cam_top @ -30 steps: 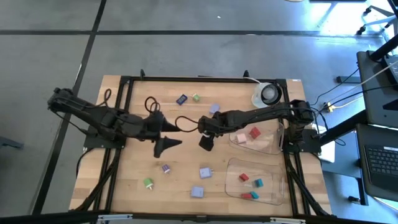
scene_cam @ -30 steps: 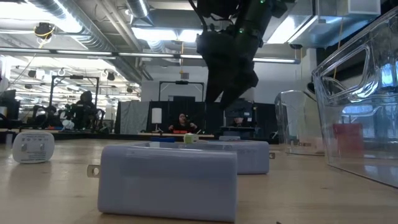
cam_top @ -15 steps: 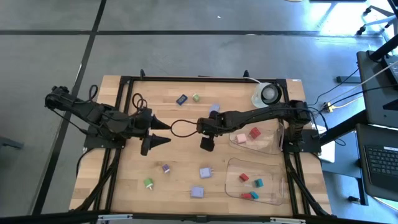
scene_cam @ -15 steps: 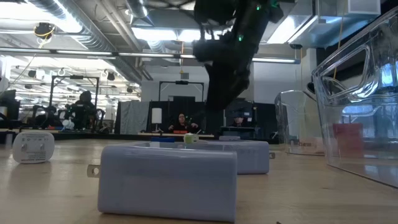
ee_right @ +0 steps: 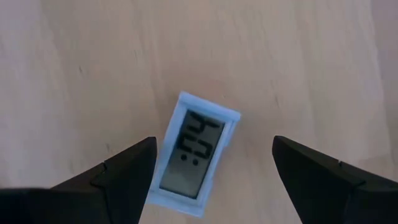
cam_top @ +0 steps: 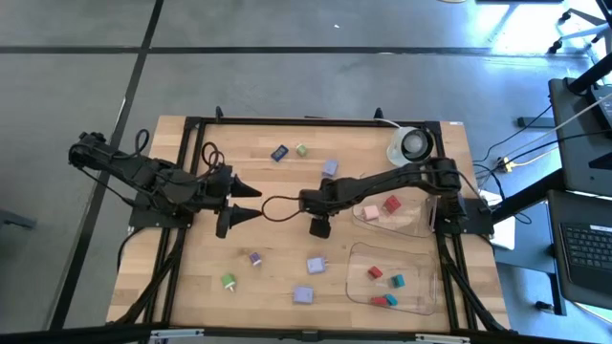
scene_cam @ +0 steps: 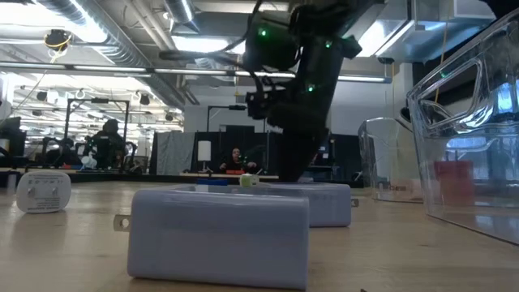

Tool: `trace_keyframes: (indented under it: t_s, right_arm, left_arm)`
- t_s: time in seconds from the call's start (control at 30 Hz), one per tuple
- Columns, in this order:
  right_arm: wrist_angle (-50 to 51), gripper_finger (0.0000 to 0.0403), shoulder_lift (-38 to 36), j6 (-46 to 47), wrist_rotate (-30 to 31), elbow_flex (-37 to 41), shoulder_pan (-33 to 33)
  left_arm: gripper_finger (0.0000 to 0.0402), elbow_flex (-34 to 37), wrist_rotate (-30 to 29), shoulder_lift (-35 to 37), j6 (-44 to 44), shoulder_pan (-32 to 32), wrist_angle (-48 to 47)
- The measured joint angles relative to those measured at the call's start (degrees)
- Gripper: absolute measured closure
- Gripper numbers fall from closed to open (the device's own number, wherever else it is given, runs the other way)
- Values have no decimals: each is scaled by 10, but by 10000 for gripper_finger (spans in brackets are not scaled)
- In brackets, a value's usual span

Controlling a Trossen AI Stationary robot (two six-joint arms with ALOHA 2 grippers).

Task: Pick & Place Office items
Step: Put the white digital timer into the bottom transparent bin

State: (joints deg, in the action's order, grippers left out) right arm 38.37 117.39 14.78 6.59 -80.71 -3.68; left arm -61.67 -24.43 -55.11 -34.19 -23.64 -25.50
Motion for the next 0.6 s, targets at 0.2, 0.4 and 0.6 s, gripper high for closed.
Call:
trace_keyframes:
  t_s: [0.2,0.4,0.6]
  right_arm:
    - [-4,79,20,-8,-13,-2,0]
    - [-6,90,21,-7,-23,-1,3]
    - [-9,153,21,-7,-51,-1,8]
  left_arm:
    - [123,0,-1,0,0,0,0]
    - [123,0,-11,0,0,0,0]
    - [123,0,-29,0,0,0,0]
